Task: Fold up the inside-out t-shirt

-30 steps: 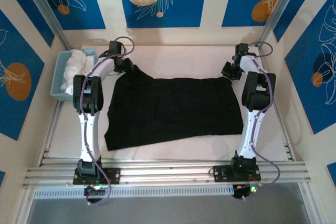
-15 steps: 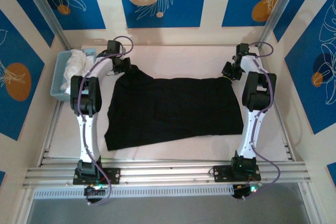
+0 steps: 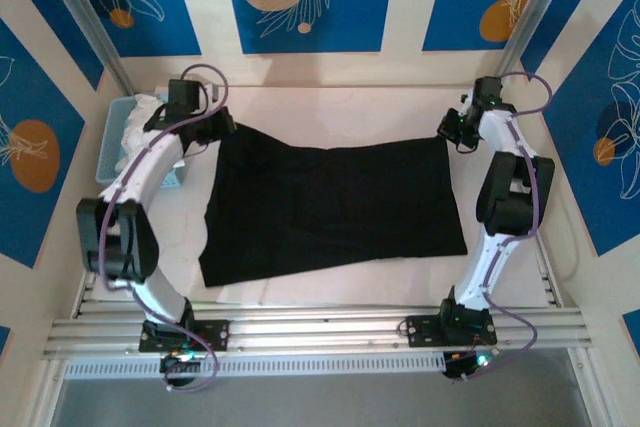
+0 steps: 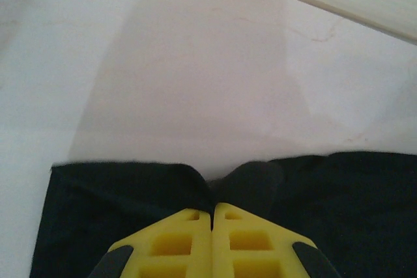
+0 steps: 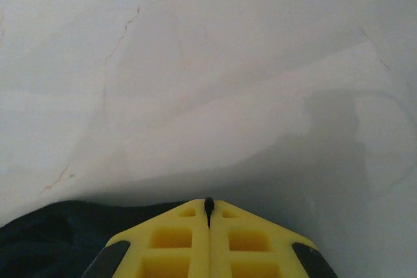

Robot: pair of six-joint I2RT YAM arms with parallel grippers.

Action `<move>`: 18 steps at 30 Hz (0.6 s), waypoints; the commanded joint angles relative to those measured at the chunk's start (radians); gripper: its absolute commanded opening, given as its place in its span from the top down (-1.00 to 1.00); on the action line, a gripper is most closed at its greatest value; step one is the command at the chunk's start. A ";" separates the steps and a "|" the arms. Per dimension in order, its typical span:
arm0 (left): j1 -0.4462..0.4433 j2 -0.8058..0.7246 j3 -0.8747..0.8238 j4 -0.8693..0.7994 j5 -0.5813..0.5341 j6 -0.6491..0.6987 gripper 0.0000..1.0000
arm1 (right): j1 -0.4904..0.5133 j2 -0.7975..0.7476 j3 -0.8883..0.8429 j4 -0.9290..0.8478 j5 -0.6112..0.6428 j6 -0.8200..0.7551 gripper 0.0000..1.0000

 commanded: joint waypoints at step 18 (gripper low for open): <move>0.075 -0.546 -0.443 -0.190 0.237 -0.118 1.00 | -0.045 -0.266 -0.274 -0.059 0.048 -0.001 1.00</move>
